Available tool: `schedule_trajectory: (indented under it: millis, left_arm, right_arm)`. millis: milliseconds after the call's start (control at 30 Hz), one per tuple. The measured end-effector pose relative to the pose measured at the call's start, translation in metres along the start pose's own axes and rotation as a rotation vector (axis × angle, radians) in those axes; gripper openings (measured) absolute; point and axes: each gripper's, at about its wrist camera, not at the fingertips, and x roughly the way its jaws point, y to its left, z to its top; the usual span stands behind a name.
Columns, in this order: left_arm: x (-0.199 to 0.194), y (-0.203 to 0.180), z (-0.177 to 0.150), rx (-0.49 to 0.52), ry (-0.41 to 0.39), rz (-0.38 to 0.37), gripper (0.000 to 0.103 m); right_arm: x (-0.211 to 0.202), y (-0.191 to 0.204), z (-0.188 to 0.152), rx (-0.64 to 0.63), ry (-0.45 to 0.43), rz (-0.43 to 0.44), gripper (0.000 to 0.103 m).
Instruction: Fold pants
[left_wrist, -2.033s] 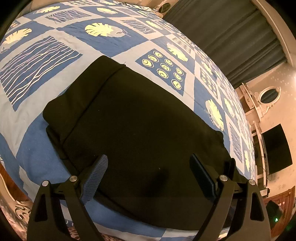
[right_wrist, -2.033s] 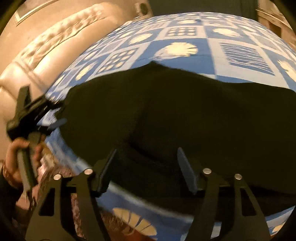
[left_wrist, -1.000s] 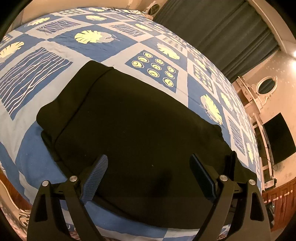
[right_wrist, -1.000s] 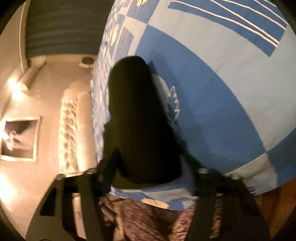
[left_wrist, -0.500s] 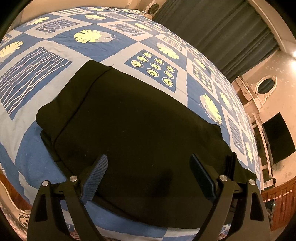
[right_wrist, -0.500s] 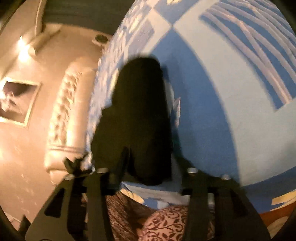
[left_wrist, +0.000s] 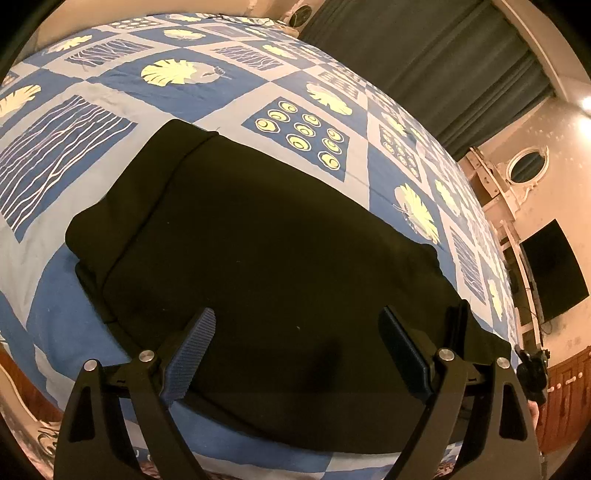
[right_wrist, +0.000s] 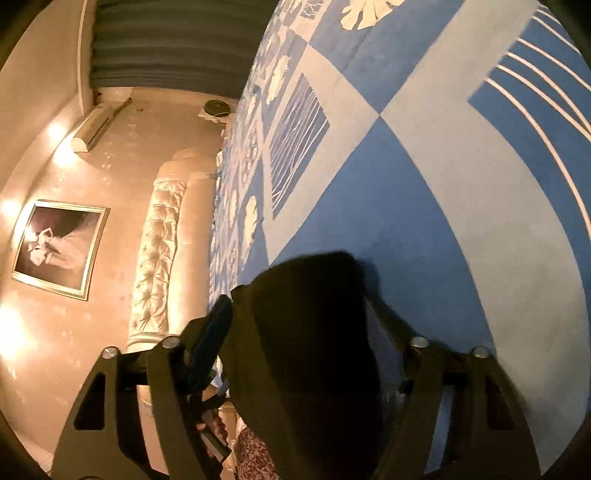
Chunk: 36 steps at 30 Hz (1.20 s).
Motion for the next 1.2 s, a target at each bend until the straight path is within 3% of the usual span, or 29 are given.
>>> schedule_trajectory:
  millis: [67,200,333,400,467,567,700,967,1100,1200]
  left_arm:
    - [0.000,0.000,0.000,0.002,0.001,0.000,0.089]
    - [0.001,-0.001,-0.001,0.017,0.002,-0.001,0.089]
    - [-0.001,-0.002,0.000,0.038,0.009,-0.007,0.089]
    - [-0.005,-0.001,0.004,0.036,0.017,-0.037,0.089]
    - [-0.015,0.002,0.014,0.031,0.003,-0.089,0.089]
    - [-0.036,0.013,0.036,0.044,-0.045,-0.152,0.089]
    - [-0.051,0.046,0.065,0.052,-0.058,-0.192,0.089]
    - [-0.026,0.133,0.092,-0.030,0.058,-0.143,0.089]
    - [-0.007,0.150,0.093,-0.083,0.108,-0.236,0.089]
    - [0.003,0.147,0.094,-0.051,0.118,-0.288,0.089]
  right_arm:
    - [0.006,0.001,0.003,-0.042,0.023,-0.092,0.029]
    - [0.004,-0.002,0.004,-0.075,0.016,-0.154,0.027]
    - [0.001,0.012,-0.003,-0.079,-0.007,-0.172,0.045]
    - [-0.005,0.029,-0.008,-0.122,-0.048,-0.197,0.063]
    - [-0.007,0.053,-0.018,-0.194,-0.093,-0.257,0.067]
    - [-0.009,0.087,-0.041,-0.302,-0.126,-0.322,0.070]
    - [-0.011,0.114,-0.064,-0.377,-0.167,-0.324,0.075]
    - [-0.014,0.151,-0.094,-0.465,-0.262,-0.318,0.078]
    - [-0.027,0.157,-0.100,-0.523,-0.370,-0.337,0.078]
    - [-0.036,0.155,-0.097,-0.520,-0.413,-0.347,0.079]
